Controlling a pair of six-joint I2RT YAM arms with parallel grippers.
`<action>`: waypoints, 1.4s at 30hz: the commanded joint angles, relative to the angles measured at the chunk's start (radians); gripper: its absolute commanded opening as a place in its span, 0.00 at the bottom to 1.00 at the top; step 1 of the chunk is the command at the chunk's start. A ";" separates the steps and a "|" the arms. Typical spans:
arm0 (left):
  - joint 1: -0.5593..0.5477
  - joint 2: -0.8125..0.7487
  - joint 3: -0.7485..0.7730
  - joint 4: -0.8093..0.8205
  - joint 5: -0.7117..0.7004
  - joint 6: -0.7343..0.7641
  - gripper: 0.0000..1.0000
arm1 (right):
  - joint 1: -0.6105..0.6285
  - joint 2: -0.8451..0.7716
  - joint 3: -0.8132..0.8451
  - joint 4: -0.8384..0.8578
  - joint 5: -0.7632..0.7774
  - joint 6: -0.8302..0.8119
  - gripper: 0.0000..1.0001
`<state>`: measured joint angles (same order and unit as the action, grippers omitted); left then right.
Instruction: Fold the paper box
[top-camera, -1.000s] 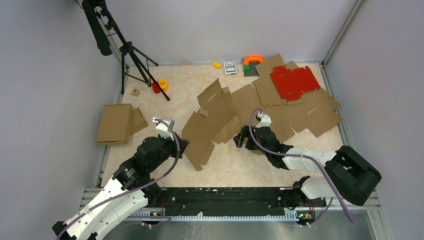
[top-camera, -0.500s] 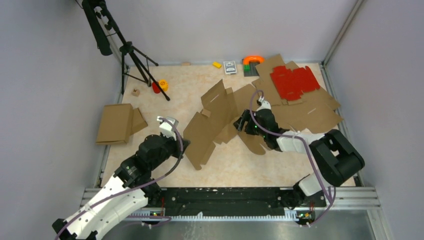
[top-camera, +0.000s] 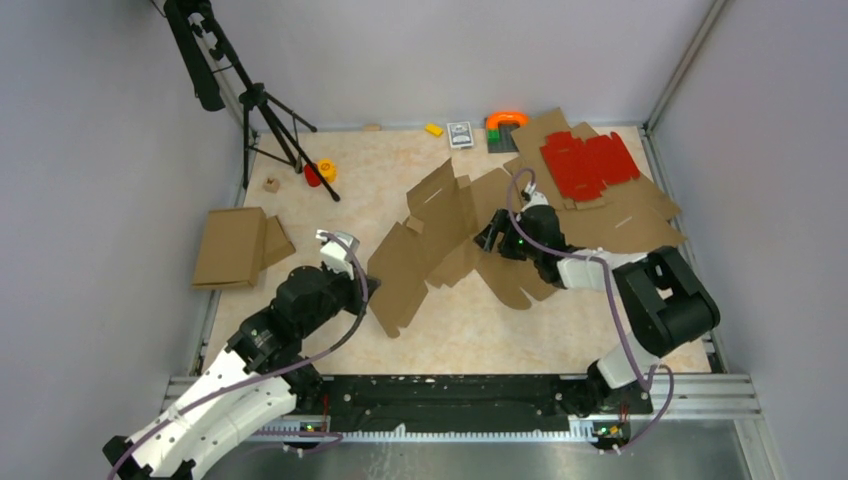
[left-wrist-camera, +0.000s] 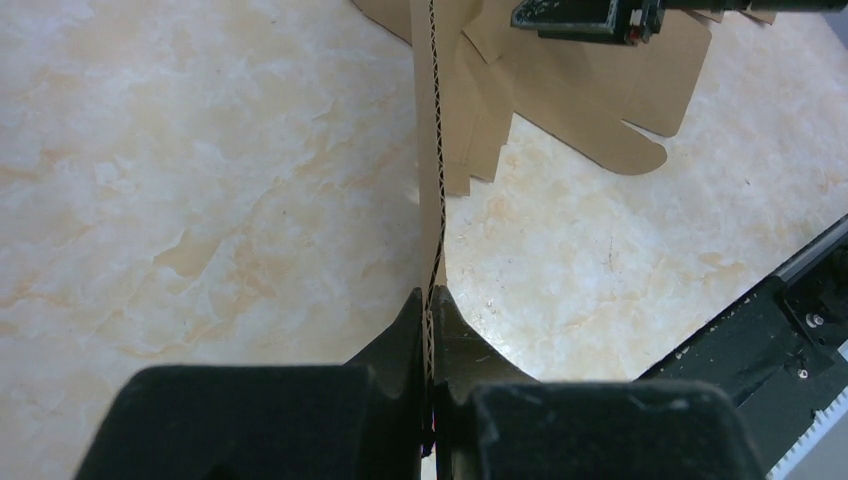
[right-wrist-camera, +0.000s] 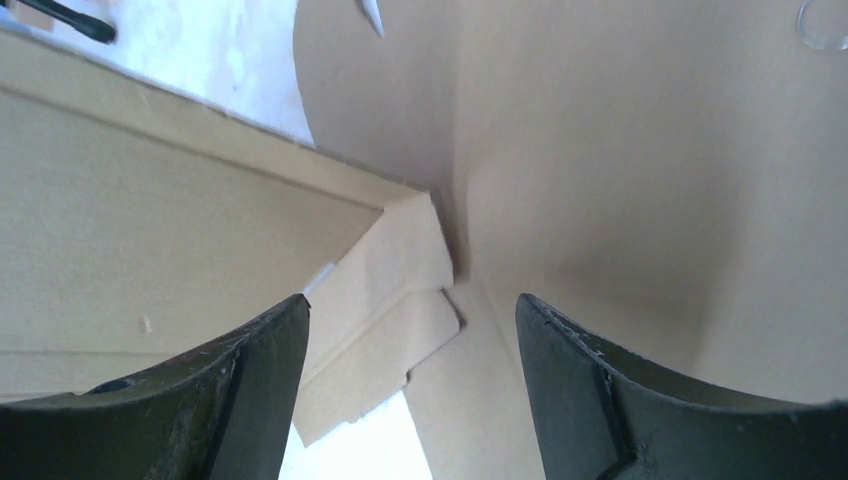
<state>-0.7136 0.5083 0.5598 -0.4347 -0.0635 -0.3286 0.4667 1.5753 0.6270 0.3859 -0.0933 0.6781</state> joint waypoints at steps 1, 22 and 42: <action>-0.003 0.020 0.050 0.008 0.021 0.038 0.00 | -0.105 0.058 0.072 0.103 -0.195 -0.095 0.75; -0.003 0.106 0.097 -0.001 0.055 0.139 0.00 | -0.118 0.279 0.211 0.466 -0.611 -0.539 0.56; -0.003 0.051 0.004 0.167 0.077 0.027 0.17 | 0.112 -0.040 -0.101 0.453 -0.132 -0.474 0.00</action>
<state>-0.7132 0.5636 0.5610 -0.3153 0.0162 -0.2718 0.5583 1.5906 0.5396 0.8227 -0.2619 0.1867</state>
